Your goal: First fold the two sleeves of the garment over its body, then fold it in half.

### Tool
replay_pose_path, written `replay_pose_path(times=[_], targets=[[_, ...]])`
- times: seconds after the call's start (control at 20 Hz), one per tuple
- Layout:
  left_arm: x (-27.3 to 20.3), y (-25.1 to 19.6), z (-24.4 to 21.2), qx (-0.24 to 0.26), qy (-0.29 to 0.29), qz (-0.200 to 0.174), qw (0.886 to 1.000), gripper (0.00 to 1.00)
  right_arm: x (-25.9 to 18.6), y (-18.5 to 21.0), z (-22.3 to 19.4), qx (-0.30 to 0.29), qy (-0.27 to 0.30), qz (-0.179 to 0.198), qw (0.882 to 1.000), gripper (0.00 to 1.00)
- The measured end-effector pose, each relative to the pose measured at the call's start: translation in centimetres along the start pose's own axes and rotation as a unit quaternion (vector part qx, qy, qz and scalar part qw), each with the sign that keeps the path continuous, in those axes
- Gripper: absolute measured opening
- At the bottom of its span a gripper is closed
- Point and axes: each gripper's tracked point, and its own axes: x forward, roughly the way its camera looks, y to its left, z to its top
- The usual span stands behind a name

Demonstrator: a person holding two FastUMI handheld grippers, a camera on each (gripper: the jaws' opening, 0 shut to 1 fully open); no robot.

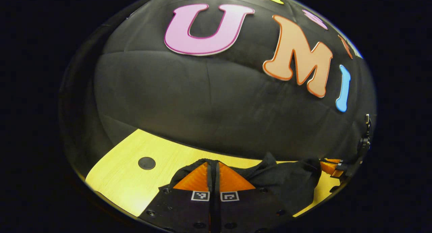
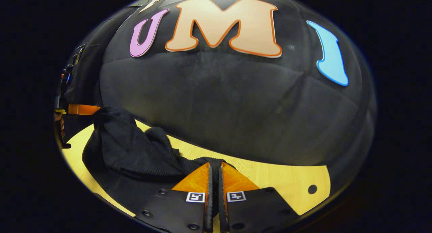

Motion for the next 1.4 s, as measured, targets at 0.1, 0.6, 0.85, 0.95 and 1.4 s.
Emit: replay_pose_path(times=[0.1, 0.6, 0.85, 0.95, 1.4], targets=[[0.4, 0.9, -0.3, 0.014, -0.001, 0.018, 1.0, 0.05, -0.1, -0.6, 0.7, 0.009, -0.015, -0.008, 1.0, 0.17], [-9.1, 1.0, 7.6, 0.005, -0.105, 0.058, 0.993, 0.96, -11.4, -2.3, 11.1, 0.022, -0.159, -0.016, 0.987, 0.99], [-17.5, -0.2, 10.4, 0.061, -0.164, 0.061, 0.983, 0.95, -22.7, -1.6, 14.8, 0.029, -0.241, -0.013, 0.97, 1.0], [-21.0, -1.1, 11.1, 0.078, -0.188, 0.055, 0.978, 0.92, -26.5, -1.0, 14.7, 0.017, -0.266, -0.026, 0.963, 0.99], [-33.4, -4.1, 6.6, 0.1, -0.169, 0.032, 0.98, 0.92, -39.0, 4.2, 5.2, -0.001, -0.239, -0.048, 0.97, 1.0]])
